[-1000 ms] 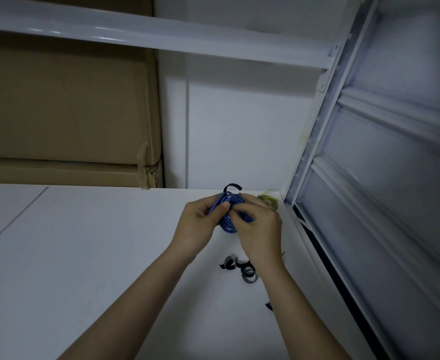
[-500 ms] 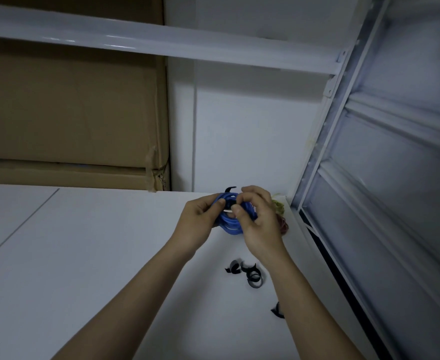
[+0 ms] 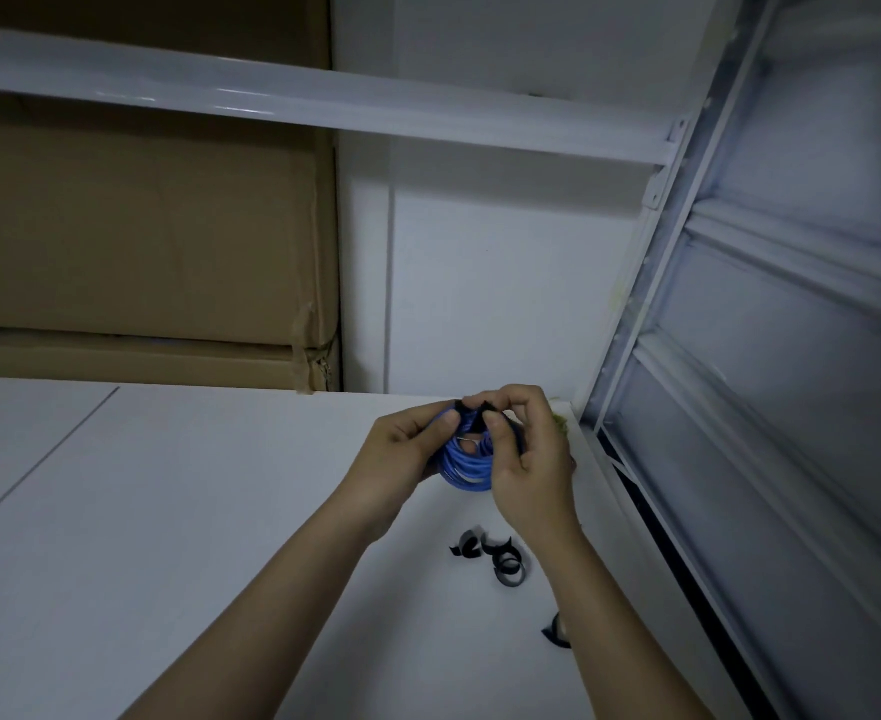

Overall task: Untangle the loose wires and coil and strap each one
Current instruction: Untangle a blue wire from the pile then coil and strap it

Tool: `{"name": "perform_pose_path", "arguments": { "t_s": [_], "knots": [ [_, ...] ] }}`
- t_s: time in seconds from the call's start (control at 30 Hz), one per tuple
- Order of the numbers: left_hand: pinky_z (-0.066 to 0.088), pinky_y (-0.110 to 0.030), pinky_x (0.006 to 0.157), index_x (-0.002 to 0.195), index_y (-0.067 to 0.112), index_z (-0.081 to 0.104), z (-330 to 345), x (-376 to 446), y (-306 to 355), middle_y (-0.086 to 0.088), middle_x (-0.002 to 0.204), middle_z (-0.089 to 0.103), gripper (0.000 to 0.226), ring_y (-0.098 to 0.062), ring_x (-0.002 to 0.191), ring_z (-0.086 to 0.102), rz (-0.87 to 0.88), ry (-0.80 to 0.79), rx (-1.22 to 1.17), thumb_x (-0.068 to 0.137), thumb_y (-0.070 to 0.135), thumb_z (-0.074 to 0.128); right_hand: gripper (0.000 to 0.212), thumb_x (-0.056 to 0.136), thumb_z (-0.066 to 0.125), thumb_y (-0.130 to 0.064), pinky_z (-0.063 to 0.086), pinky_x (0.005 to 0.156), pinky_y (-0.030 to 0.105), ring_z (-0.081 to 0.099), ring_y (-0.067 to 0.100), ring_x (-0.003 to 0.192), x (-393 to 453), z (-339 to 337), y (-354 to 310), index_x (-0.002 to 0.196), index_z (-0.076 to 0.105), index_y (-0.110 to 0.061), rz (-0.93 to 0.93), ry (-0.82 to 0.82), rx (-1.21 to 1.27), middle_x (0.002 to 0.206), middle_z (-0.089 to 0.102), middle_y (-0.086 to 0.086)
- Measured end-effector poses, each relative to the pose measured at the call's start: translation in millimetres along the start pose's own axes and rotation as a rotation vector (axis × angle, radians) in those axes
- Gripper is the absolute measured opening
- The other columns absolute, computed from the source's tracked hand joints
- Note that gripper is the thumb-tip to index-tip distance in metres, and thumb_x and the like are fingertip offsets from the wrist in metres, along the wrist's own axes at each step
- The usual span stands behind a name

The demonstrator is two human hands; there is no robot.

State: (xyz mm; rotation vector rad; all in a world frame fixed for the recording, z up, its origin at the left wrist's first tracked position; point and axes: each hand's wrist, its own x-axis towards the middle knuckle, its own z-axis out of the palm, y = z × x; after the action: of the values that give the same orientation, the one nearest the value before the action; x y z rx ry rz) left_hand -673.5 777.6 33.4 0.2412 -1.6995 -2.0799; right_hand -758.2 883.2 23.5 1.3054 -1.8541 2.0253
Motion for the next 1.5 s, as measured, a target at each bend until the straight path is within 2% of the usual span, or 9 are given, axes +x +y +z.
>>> {"name": "perform_pose_path", "arguments": {
  "t_s": [0.17, 0.3, 0.5, 0.63, 0.83, 1.07, 1.23, 1.4, 1.5],
  "knots": [
    [0.053, -0.02, 0.076, 0.118, 0.005, 0.065, -8, 0, 4, 0.0, 0.091, 0.074, 0.03, -0.013, 0.09, 0.069, -0.06, -0.093, -0.114, 0.097, 0.018, 0.047, 0.043, 0.093, 0.042, -0.004, 0.054, 0.084, 0.041, 0.062, 0.022, 0.098, 2, 1, -3, 0.094, 0.051, -0.046, -0.055, -0.03, -0.029, 0.101, 0.062, 0.003],
    [0.053, -0.02, 0.073, 0.119, 0.001, 0.064, -11, 2, 8, -0.002, 0.085, 0.073, 0.029, -0.012, 0.084, 0.069, -0.083, -0.113, -0.126, 0.097, 0.013, 0.048, 0.034, 0.092, 0.043, -0.004, 0.054, 0.083, 0.043, 0.061, 0.022, 0.098, 3, 0, -1, 0.098, 0.055, -0.035, -0.07, -0.061, -0.056, 0.101, 0.061, 0.004],
    [0.052, -0.017, 0.071, 0.099, 0.013, 0.076, -2, 8, 8, -0.012, 0.086, 0.073, 0.021, -0.012, 0.08, 0.069, 0.043, -0.021, 0.047, 0.094, 0.006, 0.056, 0.011, 0.087, 0.047, -0.007, 0.036, 0.082, 0.011, 0.045, 0.007, 0.095, 13, -6, -5, 0.085, 0.058, -0.009, -0.326, -0.069, -0.364, 0.088, 0.052, -0.014],
    [0.049, -0.013, 0.072, 0.104, 0.017, 0.073, 2, 6, 3, 0.003, 0.088, 0.075, 0.023, -0.004, 0.079, 0.069, 0.082, -0.039, 0.181, 0.096, 0.008, 0.054, 0.016, 0.088, 0.054, -0.002, 0.044, 0.075, 0.022, 0.052, 0.016, 0.087, 16, -10, 0, 0.085, 0.055, -0.018, -0.13, -0.02, -0.285, 0.084, 0.052, -0.019],
    [0.048, -0.012, 0.077, 0.104, 0.018, 0.073, -4, 1, -11, 0.007, 0.086, 0.075, 0.021, -0.001, 0.082, 0.067, 0.131, -0.055, 0.468, 0.093, 0.007, 0.059, 0.026, 0.089, 0.059, 0.0, 0.047, 0.066, 0.012, 0.058, 0.004, 0.076, 14, -9, 12, 0.079, 0.054, -0.025, 0.284, -0.071, -0.155, 0.08, 0.061, -0.006],
    [0.053, -0.022, 0.078, 0.095, 0.014, 0.07, -2, 7, -7, -0.002, 0.087, 0.075, 0.017, -0.013, 0.083, 0.07, 0.121, -0.013, 0.397, 0.085, 0.0, 0.068, 0.019, 0.088, 0.055, 0.006, 0.051, 0.074, 0.021, 0.059, 0.004, 0.085, 14, -16, 11, 0.087, 0.068, -0.008, 0.041, -0.087, -0.394, 0.09, 0.064, -0.001],
    [0.05, -0.013, 0.077, 0.105, 0.04, 0.055, -6, 3, -6, 0.018, 0.09, 0.073, 0.038, -0.001, 0.086, 0.067, 0.242, -0.094, 0.658, 0.089, 0.006, 0.064, 0.018, 0.084, 0.06, 0.002, 0.057, 0.071, 0.031, 0.068, 0.015, 0.076, 22, -26, 10, 0.077, 0.066, -0.013, 0.279, -0.156, -0.267, 0.078, 0.071, 0.003],
    [0.051, -0.029, 0.079, 0.119, 0.019, 0.068, -3, 2, -13, 0.003, 0.096, 0.074, 0.028, -0.019, 0.085, 0.067, 0.402, -0.038, 0.865, 0.093, 0.012, 0.06, 0.022, 0.081, 0.057, 0.003, 0.055, 0.073, 0.036, 0.067, 0.021, 0.076, 30, -24, 11, 0.07, 0.066, -0.014, 0.375, -0.189, -0.248, 0.076, 0.07, 0.005],
    [0.048, -0.013, 0.075, 0.108, 0.017, 0.072, -8, 6, -12, 0.016, 0.086, 0.07, 0.019, -0.002, 0.082, 0.065, 0.414, 0.033, 0.81, 0.094, 0.013, 0.059, 0.024, 0.086, 0.058, 0.003, 0.055, 0.076, 0.026, 0.068, 0.014, 0.085, 24, -22, 12, 0.083, 0.069, -0.017, 0.335, -0.136, -0.137, 0.086, 0.072, -0.001]
  ]
}}
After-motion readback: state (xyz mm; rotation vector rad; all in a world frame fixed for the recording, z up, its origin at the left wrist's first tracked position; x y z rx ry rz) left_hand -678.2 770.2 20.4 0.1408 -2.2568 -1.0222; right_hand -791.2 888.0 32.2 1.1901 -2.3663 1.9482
